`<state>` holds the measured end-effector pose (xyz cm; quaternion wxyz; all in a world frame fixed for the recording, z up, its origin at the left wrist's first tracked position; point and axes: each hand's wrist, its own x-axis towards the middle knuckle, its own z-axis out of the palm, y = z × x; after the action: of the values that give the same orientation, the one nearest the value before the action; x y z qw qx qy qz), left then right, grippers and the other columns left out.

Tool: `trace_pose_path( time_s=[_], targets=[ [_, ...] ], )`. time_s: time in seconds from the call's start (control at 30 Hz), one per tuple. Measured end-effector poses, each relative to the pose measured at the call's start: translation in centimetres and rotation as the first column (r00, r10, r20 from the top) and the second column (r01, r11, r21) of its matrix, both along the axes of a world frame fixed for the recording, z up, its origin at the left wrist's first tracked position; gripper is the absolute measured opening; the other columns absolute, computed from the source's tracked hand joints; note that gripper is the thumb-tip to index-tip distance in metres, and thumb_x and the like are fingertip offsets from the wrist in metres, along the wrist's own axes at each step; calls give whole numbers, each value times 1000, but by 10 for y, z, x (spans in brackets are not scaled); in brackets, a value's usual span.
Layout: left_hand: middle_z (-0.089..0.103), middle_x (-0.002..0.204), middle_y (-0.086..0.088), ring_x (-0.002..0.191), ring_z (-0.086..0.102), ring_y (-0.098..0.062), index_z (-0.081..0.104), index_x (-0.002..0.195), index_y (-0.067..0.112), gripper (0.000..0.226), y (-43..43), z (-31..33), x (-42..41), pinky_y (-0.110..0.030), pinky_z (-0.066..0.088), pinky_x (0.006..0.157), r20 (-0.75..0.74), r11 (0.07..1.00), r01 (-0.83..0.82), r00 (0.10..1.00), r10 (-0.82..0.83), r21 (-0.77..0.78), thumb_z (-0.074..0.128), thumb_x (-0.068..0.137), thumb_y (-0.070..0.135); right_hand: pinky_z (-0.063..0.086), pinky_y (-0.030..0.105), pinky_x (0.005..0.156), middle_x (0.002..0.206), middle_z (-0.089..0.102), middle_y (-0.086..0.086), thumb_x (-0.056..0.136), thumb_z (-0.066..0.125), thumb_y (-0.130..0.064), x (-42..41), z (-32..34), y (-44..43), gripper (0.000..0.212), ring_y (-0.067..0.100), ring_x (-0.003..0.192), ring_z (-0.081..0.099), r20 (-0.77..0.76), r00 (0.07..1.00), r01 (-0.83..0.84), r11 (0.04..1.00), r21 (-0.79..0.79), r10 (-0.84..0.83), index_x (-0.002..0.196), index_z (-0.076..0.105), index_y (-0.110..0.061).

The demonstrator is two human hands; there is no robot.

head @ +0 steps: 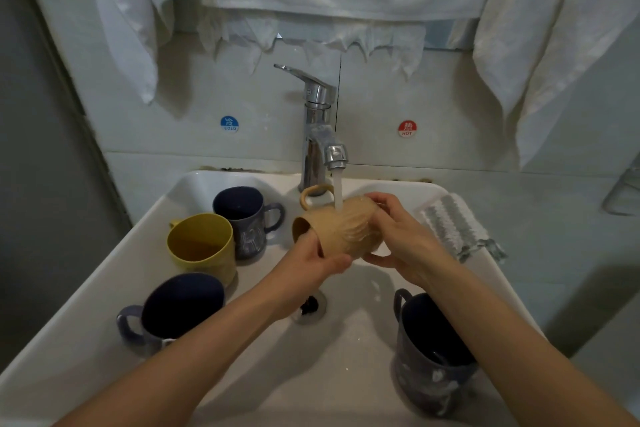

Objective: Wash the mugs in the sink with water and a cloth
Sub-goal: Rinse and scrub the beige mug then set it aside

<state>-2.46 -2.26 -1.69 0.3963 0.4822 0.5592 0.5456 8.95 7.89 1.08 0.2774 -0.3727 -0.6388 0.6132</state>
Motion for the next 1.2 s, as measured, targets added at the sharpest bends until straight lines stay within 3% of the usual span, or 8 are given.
trace_pose_path(
  time_s=[0.13,0.2,0.43,0.57,0.67,0.97,1.1,1.2],
  targets=[
    [53,121,4,113,53,-14,41,117,33,44,-1,1,-1,-30,47,96,93,1000,10,996,-9,-8,57,87,4,52,36,84,116,42,-4,97,45,-19,3,1,0,33,16,107,45,36,998,-42,999,9,41,128,41,-30],
    [54,119,3,113,54,-17,44,111,36,43,-1,2,-1,-34,45,100,103,1000,11,995,-11,-2,56,87,2,52,33,81,113,42,-1,95,47,-14,1,0,-1,41,18,102,48,63,997,-55,998,26,53,130,37,-32],
    [56,119,8,115,54,-15,47,113,35,43,-1,4,-2,-25,48,88,135,999,40,990,-44,30,56,87,3,49,27,71,117,43,0,101,37,-27,0,2,0,29,10,95,45,20,1000,-17,1000,-5,17,130,39,-31],
    [52,128,-1,114,54,-18,36,136,25,58,1,6,-7,-26,49,87,232,1000,24,972,-26,11,57,86,3,46,26,73,116,38,0,100,36,-36,-1,4,-1,31,14,98,44,3,1000,-19,1000,4,19,131,37,-34],
    [53,127,-3,114,54,-20,34,137,22,62,0,6,-7,-26,48,87,238,999,28,971,-32,19,59,82,5,49,29,80,122,42,3,97,41,-40,-2,4,-2,34,18,104,47,15,998,-55,998,27,55,131,33,-36],
    [51,129,-3,116,54,-21,38,134,25,67,0,6,-10,-29,51,88,249,998,49,967,-56,32,62,71,19,49,38,92,104,42,-5,100,36,-20,1,4,-1,37,14,94,46,67,992,-111,992,64,106,132,33,-37],
    [51,129,-3,117,53,-22,39,130,26,55,0,6,-8,-31,50,92,217,997,59,974,-69,49,58,81,8,50,40,89,101,43,-8,100,36,-21,3,4,0,30,16,96,46,62,996,-73,997,34,71,126,38,-34],
    [51,130,-6,116,53,-23,39,132,22,53,0,4,-9,-30,51,90,218,998,47,974,-54,37,59,86,7,51,40,90,106,45,-4,97,42,-16,4,4,-1,38,21,102,49,98,987,-132,988,84,124,130,33,-33]
  ],
)
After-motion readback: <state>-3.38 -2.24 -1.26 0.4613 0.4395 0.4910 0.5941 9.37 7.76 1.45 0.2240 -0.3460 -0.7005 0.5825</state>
